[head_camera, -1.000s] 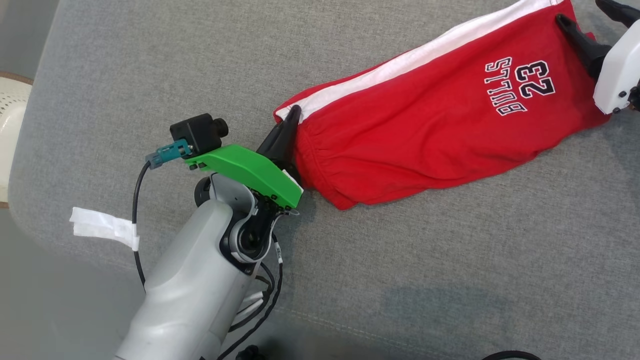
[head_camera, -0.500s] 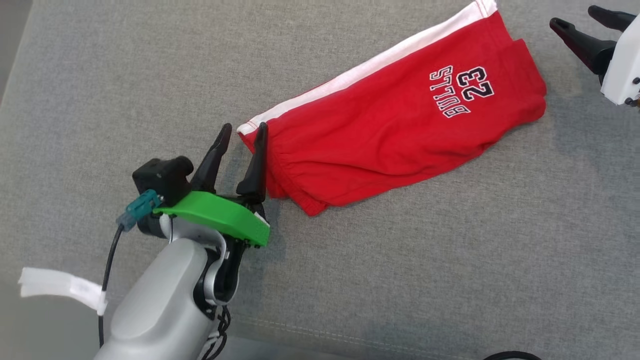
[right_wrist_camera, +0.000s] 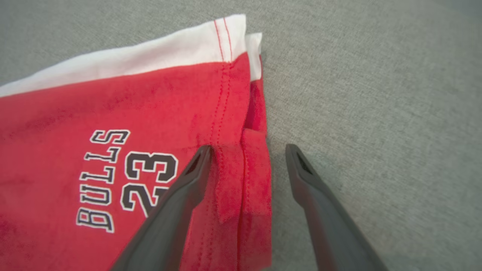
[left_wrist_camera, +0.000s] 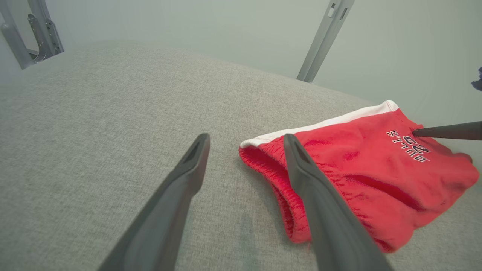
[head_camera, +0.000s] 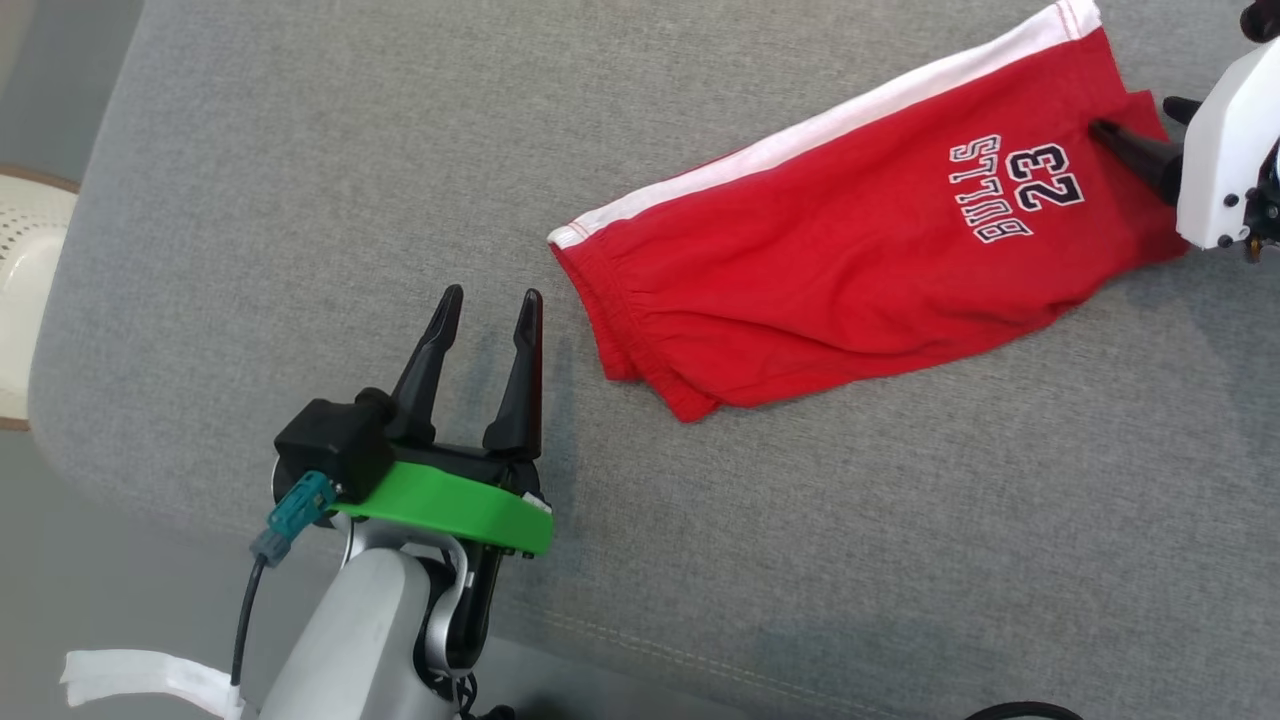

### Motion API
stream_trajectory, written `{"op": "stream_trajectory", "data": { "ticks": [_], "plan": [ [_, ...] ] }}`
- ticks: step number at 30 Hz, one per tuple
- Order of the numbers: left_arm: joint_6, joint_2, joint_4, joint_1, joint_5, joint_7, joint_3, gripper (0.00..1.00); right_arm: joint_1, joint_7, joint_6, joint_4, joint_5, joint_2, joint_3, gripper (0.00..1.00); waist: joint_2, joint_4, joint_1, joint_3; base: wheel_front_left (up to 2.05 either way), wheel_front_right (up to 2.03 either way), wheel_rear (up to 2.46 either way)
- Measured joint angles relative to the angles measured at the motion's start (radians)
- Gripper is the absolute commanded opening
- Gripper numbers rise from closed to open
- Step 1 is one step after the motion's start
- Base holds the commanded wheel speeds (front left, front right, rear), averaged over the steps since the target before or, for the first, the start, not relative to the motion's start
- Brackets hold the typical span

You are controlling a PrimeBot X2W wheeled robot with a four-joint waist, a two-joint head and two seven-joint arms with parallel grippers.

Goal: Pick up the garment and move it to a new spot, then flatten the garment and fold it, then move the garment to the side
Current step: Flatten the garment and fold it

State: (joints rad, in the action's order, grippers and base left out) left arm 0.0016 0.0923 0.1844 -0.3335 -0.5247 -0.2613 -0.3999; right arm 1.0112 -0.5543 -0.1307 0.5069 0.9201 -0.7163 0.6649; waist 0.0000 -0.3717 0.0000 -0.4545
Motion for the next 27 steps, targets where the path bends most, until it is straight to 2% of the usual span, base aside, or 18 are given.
{"op": "stream_trajectory", "data": {
  "ticks": [3,7,8,9,10,17,27],
  "plan": [
    [-0.047,-0.026,0.033,0.004,0.021,0.0,0.031,1.0,0.0,-0.035,0.0,0.031,-0.056,0.012,-0.002,1.0,0.0,-0.03,0.0,-0.01,0.0,0.0,0.0],
    [-0.083,-0.038,0.068,0.015,0.036,0.0,0.053,1.0,0.002,-0.089,0.0,0.057,-0.105,0.023,-0.019,1.0,0.0,-0.063,0.0,-0.017,0.0,0.0,0.0],
    [-0.091,-0.039,0.074,0.018,0.028,0.0,0.055,1.0,-0.001,-0.104,0.0,0.055,-0.107,0.026,-0.021,0.82,0.0,-0.068,0.0,-0.016,0.0,0.0,0.0],
    [-0.099,-0.039,0.077,0.022,0.002,0.0,0.054,1.0,-0.004,-0.109,0.001,0.055,-0.109,0.031,-0.03,0.13,0.0,-0.071,0.0,-0.014,0.0,0.0,0.0],
    [-0.1,-0.04,0.082,0.026,-0.007,0.0,0.052,1.0,-0.01,-0.114,0.002,0.054,-0.108,0.039,-0.038,0.0,0.0,-0.073,0.0,-0.01,0.0,0.0,0.0],
    [-0.118,-0.042,0.118,0.074,-0.001,0.0,0.071,1.0,-0.101,-0.138,0.0,0.027,-0.043,0.105,-0.114,0.0,0.0,-0.052,0.0,0.033,0.0,0.0,0.0],
    [-0.129,-0.043,0.164,0.156,0.044,0.0,0.11,1.0,-0.256,-0.102,0.0,-0.03,0.046,0.125,-0.262,0.0,0.0,0.076,0.0,0.125,0.0,0.0,0.0]
  ]
}}
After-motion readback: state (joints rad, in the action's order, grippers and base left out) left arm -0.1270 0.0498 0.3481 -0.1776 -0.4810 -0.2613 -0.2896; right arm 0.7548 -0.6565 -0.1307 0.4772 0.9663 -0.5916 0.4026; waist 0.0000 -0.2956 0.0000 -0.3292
